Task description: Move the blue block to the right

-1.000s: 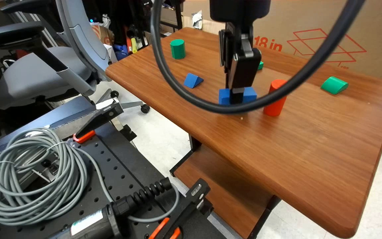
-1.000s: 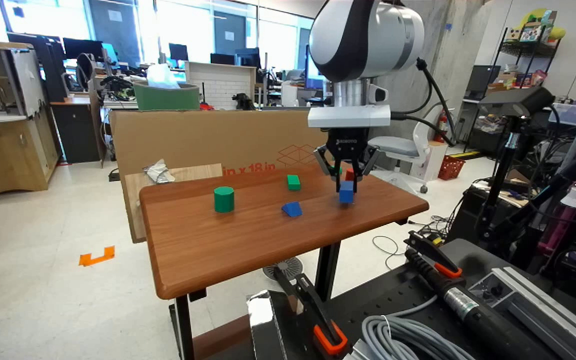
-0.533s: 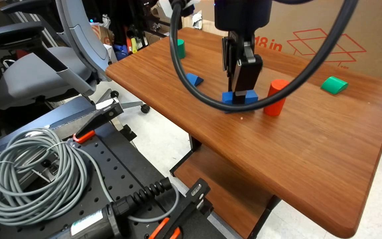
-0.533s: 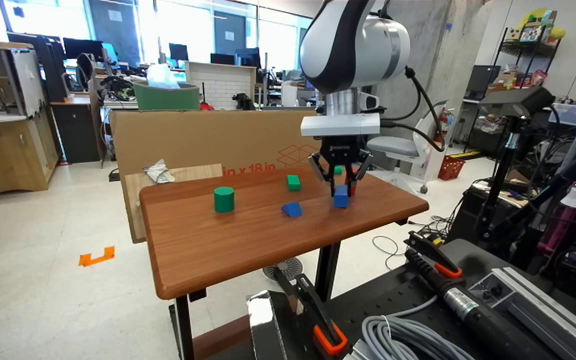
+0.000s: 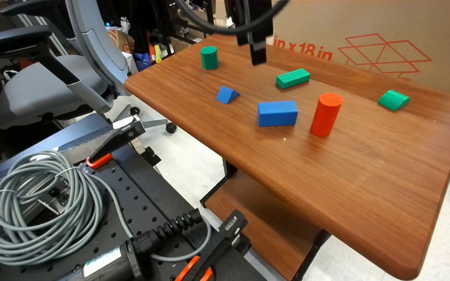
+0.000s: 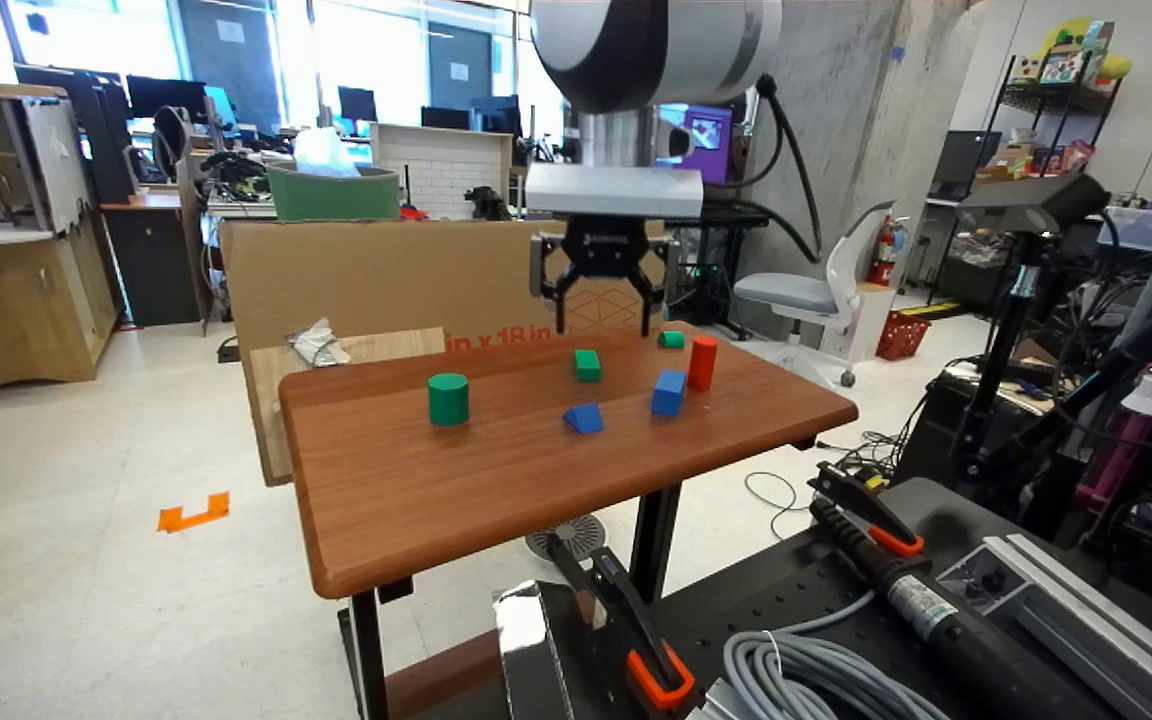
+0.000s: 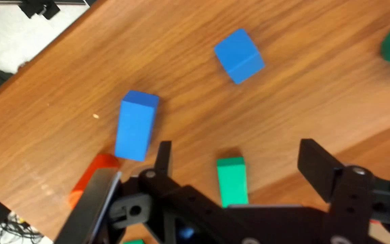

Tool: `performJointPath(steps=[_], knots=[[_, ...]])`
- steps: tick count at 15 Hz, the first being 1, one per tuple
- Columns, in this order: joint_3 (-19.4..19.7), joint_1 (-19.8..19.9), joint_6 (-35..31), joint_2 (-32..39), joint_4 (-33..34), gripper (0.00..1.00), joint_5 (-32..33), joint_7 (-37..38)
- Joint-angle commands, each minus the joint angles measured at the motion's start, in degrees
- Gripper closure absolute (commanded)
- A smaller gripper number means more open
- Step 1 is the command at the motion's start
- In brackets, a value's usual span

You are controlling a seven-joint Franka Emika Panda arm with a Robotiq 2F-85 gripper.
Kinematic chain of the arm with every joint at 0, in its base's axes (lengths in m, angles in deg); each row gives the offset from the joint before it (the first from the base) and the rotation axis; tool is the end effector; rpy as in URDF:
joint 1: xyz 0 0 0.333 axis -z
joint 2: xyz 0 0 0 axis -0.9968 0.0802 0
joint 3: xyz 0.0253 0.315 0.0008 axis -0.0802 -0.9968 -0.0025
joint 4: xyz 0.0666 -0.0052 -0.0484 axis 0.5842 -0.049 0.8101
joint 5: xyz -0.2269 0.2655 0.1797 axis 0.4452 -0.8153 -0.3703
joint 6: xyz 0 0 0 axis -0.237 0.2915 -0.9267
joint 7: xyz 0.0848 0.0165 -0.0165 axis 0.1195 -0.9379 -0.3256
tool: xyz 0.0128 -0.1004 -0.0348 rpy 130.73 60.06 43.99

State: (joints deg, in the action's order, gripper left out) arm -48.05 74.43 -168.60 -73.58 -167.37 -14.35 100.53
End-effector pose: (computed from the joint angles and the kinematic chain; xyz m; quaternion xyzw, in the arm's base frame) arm 0.5490 0.0506 0.2468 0.9607 -0.2675 0.0575 0.0477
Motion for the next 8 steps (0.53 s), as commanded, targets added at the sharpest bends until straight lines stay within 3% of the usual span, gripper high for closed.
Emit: performJointPath(steps=[1, 4, 7, 8], knots=[[-2.21, -2.22, -1.22, -12.41, -5.87, 0.0, 4.51, -0.05], [-7.19, -1.35, 1.45, -17.62, -5.22, 0.0, 2.73, -3.15], [-10.92, -1.09, 8.95, -19.63, -3.76, 0.0, -13.77, -16.81], [-11.2, 0.0, 5.14, -18.02, -3.8, 0.0, -7.63, -10.25]])
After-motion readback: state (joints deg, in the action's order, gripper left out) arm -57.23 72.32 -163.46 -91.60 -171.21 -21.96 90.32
